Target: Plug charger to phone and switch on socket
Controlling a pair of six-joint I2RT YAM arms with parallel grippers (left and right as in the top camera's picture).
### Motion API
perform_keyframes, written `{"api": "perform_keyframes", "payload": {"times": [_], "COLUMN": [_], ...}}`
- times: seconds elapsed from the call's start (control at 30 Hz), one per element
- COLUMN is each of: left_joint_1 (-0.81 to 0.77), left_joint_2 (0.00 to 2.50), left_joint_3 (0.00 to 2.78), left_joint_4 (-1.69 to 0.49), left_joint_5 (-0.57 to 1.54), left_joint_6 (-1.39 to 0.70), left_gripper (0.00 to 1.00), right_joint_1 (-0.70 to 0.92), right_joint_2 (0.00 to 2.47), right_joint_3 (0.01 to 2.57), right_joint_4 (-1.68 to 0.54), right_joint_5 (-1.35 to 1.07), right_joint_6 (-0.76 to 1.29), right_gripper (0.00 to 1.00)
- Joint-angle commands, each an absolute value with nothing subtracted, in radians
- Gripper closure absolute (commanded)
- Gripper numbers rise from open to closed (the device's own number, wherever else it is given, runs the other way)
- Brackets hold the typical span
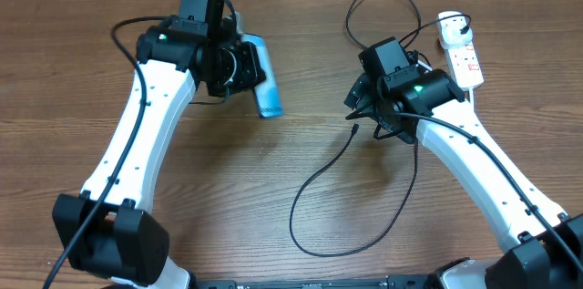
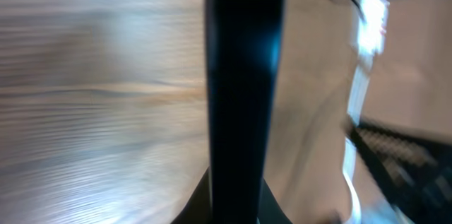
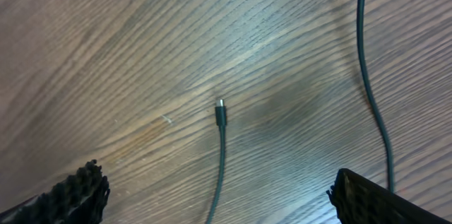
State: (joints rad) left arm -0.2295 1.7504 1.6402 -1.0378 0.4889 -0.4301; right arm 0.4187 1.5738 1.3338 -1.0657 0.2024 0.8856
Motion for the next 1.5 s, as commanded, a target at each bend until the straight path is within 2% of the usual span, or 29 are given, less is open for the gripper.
{"api": "perform_keyframes", "payload": {"times": [0.0,0.17,0.37,0.43,0.67,0.9,1.3,1.47], "left_joint_1": [-0.218,-0.159,-0.04,-0.033,-0.056,-0.079,-0.211,-0.207], "left_joint_2": [1.758,1.759,1.771,1.794,1.886,1.892,1.893,1.893], "left_joint_3": [1.651,1.651,1.651,1.651,1.651,1.651,1.651,1.651], "left_joint_4": [-1.055,-1.113,-1.171,-1.208,-1.285,-1.26,-1.218,-1.196], "left_joint_5": [0.828,0.821,0.981,0.948,0.923,0.704,0.583,0.569], "left_joint_6": [-0.157,-0.107,-0.074,-0.074,0.049,0.041,0.045,0.035], "left_gripper": [0.96,0.96,0.96,0.96,0.96,0.96,0.96,0.96], "right_joint_1": [0.404,0.355,0.315,0.315,0.315,0.315,0.315,0.315], "right_joint_2": [1.577,1.581,1.581,1.582,1.582,1.583,1.583,1.583], "right_joint_3": [1.325,1.277,1.191,1.17,1.109,1.036,0.95,0.949], "right_joint_4": [-1.061,-1.016,-0.905,-0.863,-0.799,-0.751,-0.636,-0.639], "right_joint_5": [0.24,0.241,0.057,0.043,0.042,0.038,-0.047,-0.049], "right_joint_6": [0.828,0.784,0.727,0.724,0.728,0.732,0.732,0.731], "right_gripper": [0.0,0.0,0.0,0.0,0.0,0.0,0.01,0.08]}}
